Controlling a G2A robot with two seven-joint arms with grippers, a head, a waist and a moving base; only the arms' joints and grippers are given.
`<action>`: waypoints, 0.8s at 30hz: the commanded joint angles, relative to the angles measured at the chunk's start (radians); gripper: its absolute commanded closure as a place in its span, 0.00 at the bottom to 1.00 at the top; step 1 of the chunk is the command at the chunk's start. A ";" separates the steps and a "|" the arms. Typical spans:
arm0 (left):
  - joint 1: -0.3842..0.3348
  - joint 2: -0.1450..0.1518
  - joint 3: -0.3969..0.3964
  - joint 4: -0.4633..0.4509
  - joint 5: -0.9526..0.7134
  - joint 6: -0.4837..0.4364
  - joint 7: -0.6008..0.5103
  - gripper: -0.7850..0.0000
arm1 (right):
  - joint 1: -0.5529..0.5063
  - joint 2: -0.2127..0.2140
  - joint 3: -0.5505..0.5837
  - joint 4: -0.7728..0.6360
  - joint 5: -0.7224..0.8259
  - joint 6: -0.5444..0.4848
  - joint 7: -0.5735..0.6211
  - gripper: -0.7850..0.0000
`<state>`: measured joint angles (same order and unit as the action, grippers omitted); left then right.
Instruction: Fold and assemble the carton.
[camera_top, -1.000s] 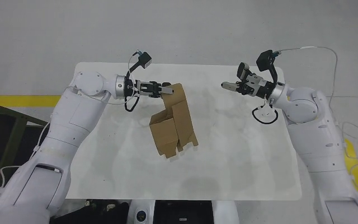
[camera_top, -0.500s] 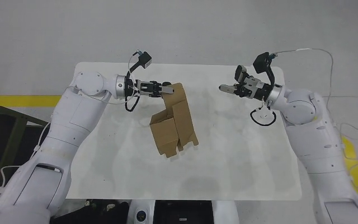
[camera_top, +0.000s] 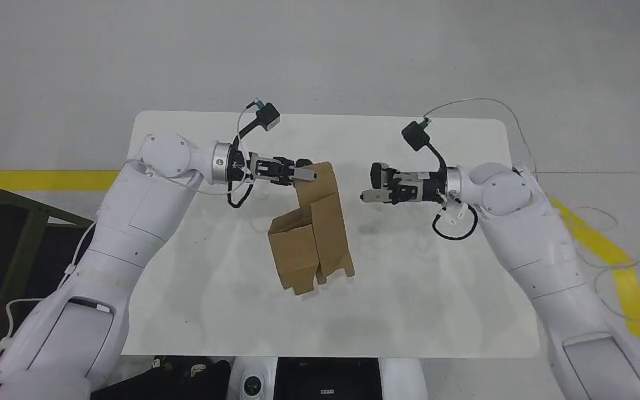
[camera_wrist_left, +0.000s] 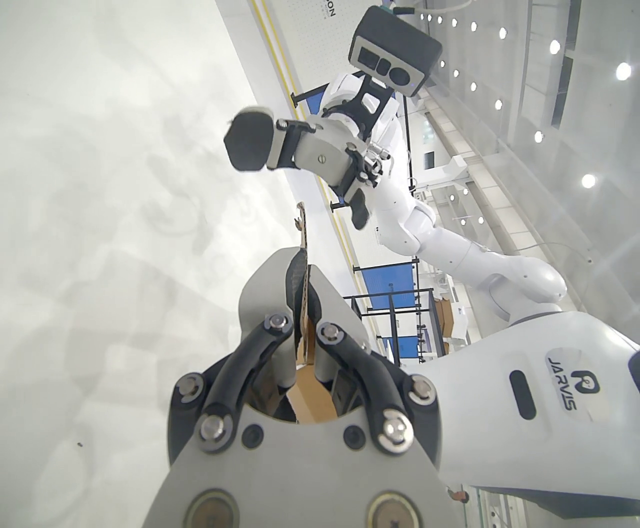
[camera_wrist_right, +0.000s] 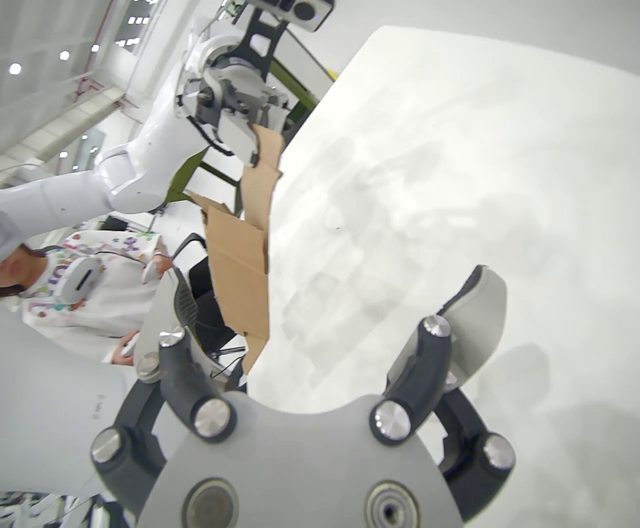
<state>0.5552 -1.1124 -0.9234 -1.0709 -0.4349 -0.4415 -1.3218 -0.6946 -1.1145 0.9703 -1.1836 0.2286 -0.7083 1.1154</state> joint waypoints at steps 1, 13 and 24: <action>-0.009 -0.006 0.011 0.015 -0.009 -0.029 -0.010 1.00 | 0.016 -0.004 -0.045 0.000 0.081 0.027 0.023 0.00; -0.030 -0.030 0.040 0.081 -0.148 -0.045 -0.012 1.00 | 0.089 -0.015 -0.219 0.037 0.233 0.060 0.057 0.00; -0.035 -0.036 0.054 0.105 -0.186 -0.043 -0.014 1.00 | 0.134 -0.013 -0.324 0.043 0.292 0.035 0.032 0.45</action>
<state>0.5204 -1.1482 -0.8706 -0.9666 -0.6197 -0.4852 -1.3350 -0.5647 -1.1281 0.6543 -1.1429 0.5158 -0.6698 1.1505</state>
